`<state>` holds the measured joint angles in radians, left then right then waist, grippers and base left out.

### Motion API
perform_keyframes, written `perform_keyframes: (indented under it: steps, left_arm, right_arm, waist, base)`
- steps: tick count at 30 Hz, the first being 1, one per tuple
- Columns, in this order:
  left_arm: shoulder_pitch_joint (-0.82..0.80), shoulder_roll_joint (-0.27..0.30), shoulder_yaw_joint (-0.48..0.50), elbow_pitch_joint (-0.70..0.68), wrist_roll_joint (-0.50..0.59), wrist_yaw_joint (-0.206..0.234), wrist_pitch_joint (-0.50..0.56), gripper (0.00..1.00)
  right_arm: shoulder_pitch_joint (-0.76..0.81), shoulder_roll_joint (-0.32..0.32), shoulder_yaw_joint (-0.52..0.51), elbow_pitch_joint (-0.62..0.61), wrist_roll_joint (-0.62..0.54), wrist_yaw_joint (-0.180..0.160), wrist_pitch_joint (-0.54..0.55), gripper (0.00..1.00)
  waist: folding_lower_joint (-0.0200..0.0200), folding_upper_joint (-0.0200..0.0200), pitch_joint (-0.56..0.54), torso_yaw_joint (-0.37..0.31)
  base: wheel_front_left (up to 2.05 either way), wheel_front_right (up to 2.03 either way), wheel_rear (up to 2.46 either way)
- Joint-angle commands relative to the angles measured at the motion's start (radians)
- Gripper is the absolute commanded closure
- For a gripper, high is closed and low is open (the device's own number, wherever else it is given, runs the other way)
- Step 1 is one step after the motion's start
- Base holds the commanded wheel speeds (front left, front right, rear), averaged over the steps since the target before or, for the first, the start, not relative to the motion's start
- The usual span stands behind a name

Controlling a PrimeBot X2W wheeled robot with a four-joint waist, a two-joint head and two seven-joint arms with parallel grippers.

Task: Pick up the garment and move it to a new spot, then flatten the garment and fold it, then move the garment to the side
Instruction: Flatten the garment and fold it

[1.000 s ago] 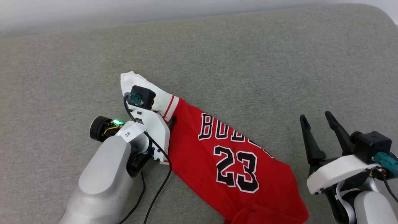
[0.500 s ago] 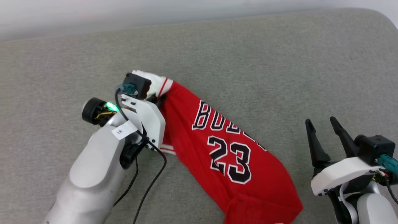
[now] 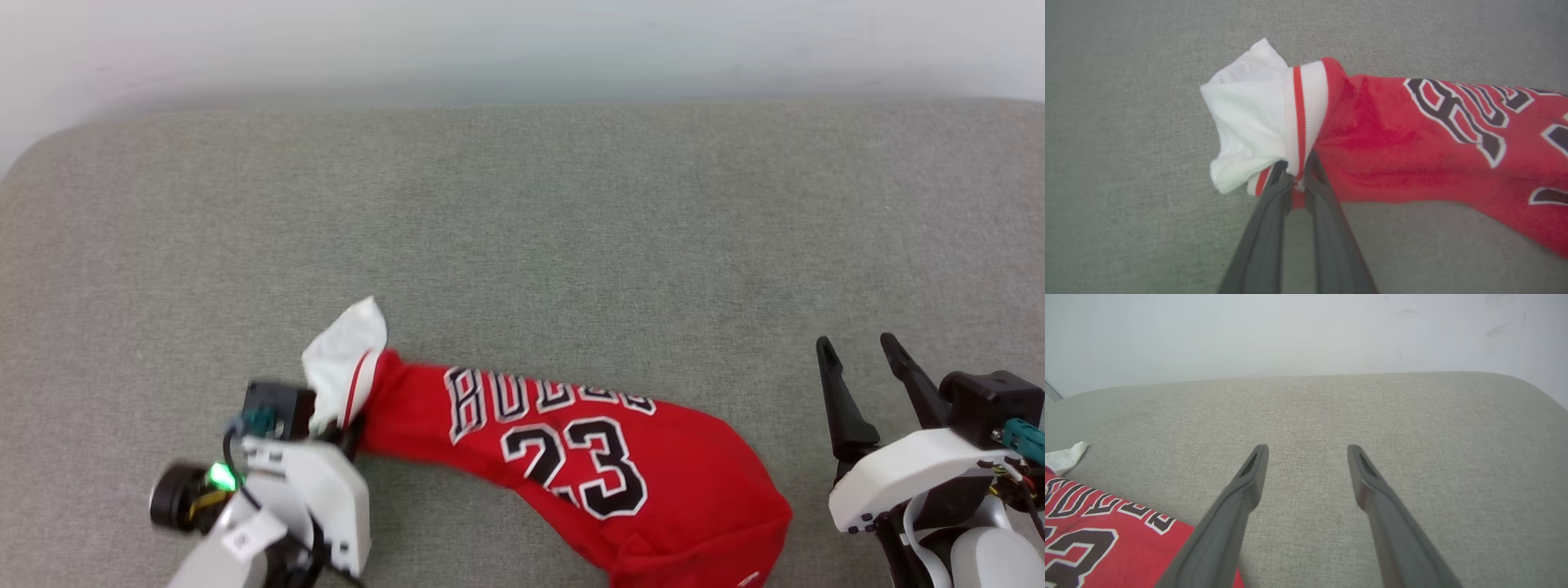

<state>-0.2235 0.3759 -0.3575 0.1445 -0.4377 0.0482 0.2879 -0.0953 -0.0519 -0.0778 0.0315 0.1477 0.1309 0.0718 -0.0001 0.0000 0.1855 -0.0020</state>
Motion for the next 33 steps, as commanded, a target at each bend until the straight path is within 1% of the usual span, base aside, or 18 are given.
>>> perform_keyframes:
  steps: [1,6,10,11,13,18,21,22,24,29,33]
  left_arm:
    - [0.06,0.001,0.006,-0.015,-0.017,0.02,0.004,1.0]
    - [0.192,-0.023,0.024,-0.011,-0.06,0.061,-0.015,1.0]
    - [0.257,-0.046,0.032,0.007,-0.087,0.078,-0.039,1.0]
    - [0.268,-0.051,0.032,0.01,-0.09,0.08,-0.049,0.69]
    - [0.274,-0.06,0.033,0.007,-0.085,0.083,-0.077,0.0]
    - [0.256,-0.077,0.049,-0.011,-0.053,0.104,-0.19,0.0]
    - [0.246,-0.084,0.052,-0.025,-0.031,0.113,-0.251,0.0]
    - [0.246,-0.084,0.052,-0.025,-0.031,0.113,-0.251,0.0]
    - [0.238,-0.085,0.056,-0.035,-0.017,0.12,-0.293,0.0]
    - [0.222,-0.083,0.063,-0.072,0.02,0.13,-0.398,0.0]
    - [0.204,-0.083,0.064,-0.103,0.047,0.135,-0.462,0.0]
  right_arm:
    - [0.013,0.002,0.001,-0.008,-0.002,0.0,0.007,0.0]
    - [0.019,0.002,0.009,-0.011,0.002,0.0,0.015,0.0]
    - [0.038,0.002,0.014,-0.017,0.002,0.0,0.024,0.0]
    - [0.041,0.002,0.014,-0.02,0.003,0.0,0.024,0.0]
    - [0.048,0.002,0.014,-0.027,0.005,0.0,0.029,0.0]
    - [0.066,0.002,0.013,-0.038,0.013,0.0,0.044,0.0]
    - [0.082,0.002,0.007,-0.033,0.026,0.0,0.07,0.0]
    - [0.082,0.002,0.007,-0.033,0.026,0.0,0.07,0.0]
    - [0.088,0.002,0.001,-0.03,0.034,0.0,0.094,0.0]
    - [0.117,-0.003,-0.033,-0.016,0.058,0.0,0.203,0.0]
    - [0.132,-0.029,-0.041,-0.007,0.085,0.0,0.304,0.0]
  waist:
    - [0.0001,0.0,-0.009,0.012]
    - [0.0001,0.0,-0.025,0.012]
    - [0.0001,0.0,-0.044,0.005]
    - [0.0001,0.0,-0.048,0.003]
    - [0.0001,0.0,-0.058,0.002]
    - [0.0001,0.0,-0.084,-0.006]
    - [0.0001,0.0,-0.099,-0.011]
    - [0.0001,0.0,-0.099,-0.011]
    - [0.0001,0.0,-0.108,-0.014]
    - [0.0001,0.0,-0.123,-0.015]
    - [0.0001,0.0,-0.126,-0.008]
  base:
    - [0.0,0.0,0.0]
    - [0.0,0.0,0.0]
    - [0.0,0.0,0.0]
    - [0.0,0.0,0.0]
    - [0.0,0.0,0.0]
    - [0.0,0.0,0.0]
    - [0.0,0.0,0.0]
    - [0.0,0.0,0.0]
    - [0.0,0.0,0.0]
    - [0.0,0.0,0.0]
    - [0.0,0.0,0.0]
